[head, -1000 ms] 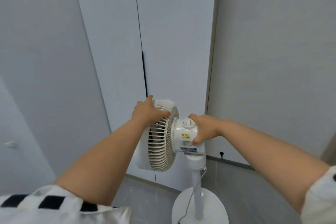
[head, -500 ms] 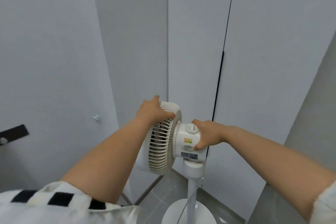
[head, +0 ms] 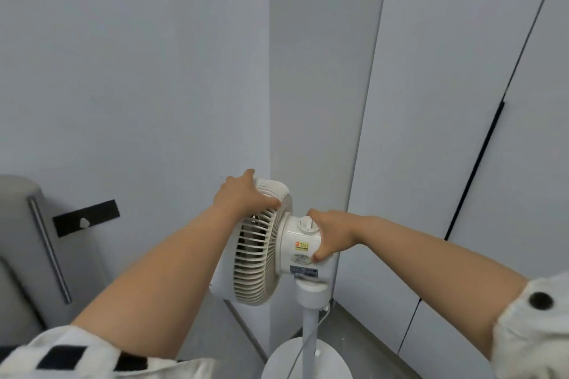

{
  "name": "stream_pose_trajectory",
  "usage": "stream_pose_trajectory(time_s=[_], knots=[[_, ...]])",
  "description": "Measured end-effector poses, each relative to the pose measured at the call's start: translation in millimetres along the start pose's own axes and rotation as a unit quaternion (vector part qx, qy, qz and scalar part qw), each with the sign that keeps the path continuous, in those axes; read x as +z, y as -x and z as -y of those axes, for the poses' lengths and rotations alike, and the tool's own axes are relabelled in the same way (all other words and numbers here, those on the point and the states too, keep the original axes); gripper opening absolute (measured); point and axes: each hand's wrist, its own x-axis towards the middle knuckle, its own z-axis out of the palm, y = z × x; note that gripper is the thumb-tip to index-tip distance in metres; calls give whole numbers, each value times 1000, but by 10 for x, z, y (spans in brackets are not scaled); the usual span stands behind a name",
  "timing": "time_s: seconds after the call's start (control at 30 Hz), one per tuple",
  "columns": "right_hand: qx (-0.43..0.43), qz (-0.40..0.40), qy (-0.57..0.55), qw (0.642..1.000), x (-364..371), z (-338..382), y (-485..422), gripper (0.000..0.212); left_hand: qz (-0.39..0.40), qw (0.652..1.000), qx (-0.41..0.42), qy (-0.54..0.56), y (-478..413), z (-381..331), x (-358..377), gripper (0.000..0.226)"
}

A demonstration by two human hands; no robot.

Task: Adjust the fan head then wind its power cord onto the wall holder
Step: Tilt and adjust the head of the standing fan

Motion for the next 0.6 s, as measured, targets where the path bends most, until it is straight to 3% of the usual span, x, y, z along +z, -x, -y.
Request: stream_pose_trajectory(time_s=[0.6], knots=[[59,-6,-49,997,186,1591,-1677,76,46,997,39,-37,-1171,1780,-868,106]])
